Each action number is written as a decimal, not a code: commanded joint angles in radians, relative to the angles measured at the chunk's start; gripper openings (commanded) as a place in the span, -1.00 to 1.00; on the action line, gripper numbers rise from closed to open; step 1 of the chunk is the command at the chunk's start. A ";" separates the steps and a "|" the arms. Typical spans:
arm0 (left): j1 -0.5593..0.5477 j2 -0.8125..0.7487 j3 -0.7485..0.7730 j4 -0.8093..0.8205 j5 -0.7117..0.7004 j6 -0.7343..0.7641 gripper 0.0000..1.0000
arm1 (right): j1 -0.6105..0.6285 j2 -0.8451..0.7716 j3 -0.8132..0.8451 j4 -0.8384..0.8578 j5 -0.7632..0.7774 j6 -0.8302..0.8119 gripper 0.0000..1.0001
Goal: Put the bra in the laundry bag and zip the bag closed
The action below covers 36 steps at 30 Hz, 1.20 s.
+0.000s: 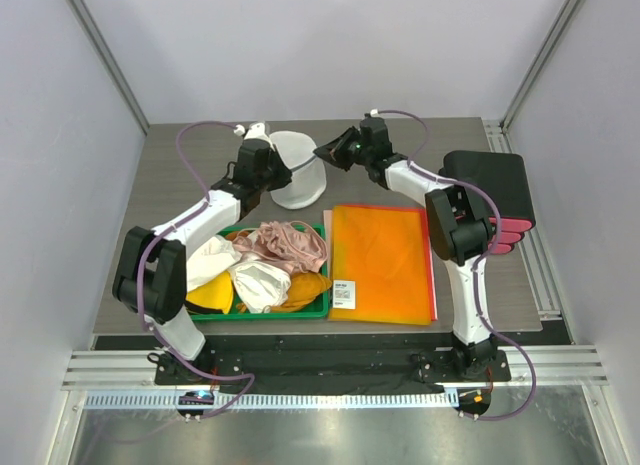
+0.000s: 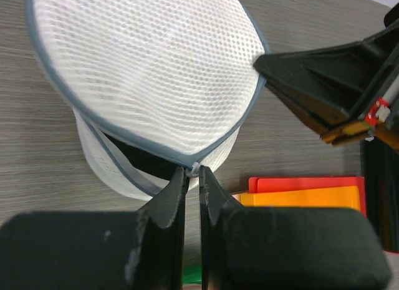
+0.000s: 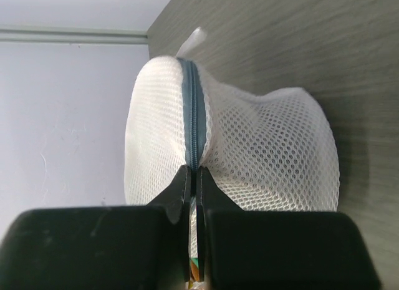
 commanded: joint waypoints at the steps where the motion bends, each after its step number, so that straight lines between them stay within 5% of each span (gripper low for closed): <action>1: 0.009 -0.071 -0.012 -0.064 -0.109 0.027 -1.00 | -0.099 0.050 0.114 0.016 -0.022 -0.053 -0.97; 8: 0.010 -0.094 -0.013 -0.073 -0.110 0.048 -0.99 | -0.112 0.059 0.114 0.037 -0.039 -0.071 -0.97; 13: 0.012 -0.100 -0.027 -0.026 0.021 0.039 -1.00 | -0.107 0.151 0.321 -0.093 -0.090 -0.176 -0.95; 19: 0.012 -0.074 -0.023 0.040 0.106 -0.018 -1.00 | -0.086 0.011 0.142 -0.141 -0.009 -0.215 -0.02; 22: 0.010 -0.051 -0.001 0.045 0.126 -0.030 -0.99 | -0.058 -0.098 -0.008 -0.107 0.019 -0.212 0.21; 31: 0.012 -0.037 -0.003 0.058 0.147 -0.035 -0.99 | 0.048 -0.214 -0.159 0.006 0.062 -0.131 0.57; 36: 0.012 -0.045 -0.001 0.060 0.166 -0.027 -1.00 | 0.091 -0.183 -0.124 0.034 0.065 -0.064 0.57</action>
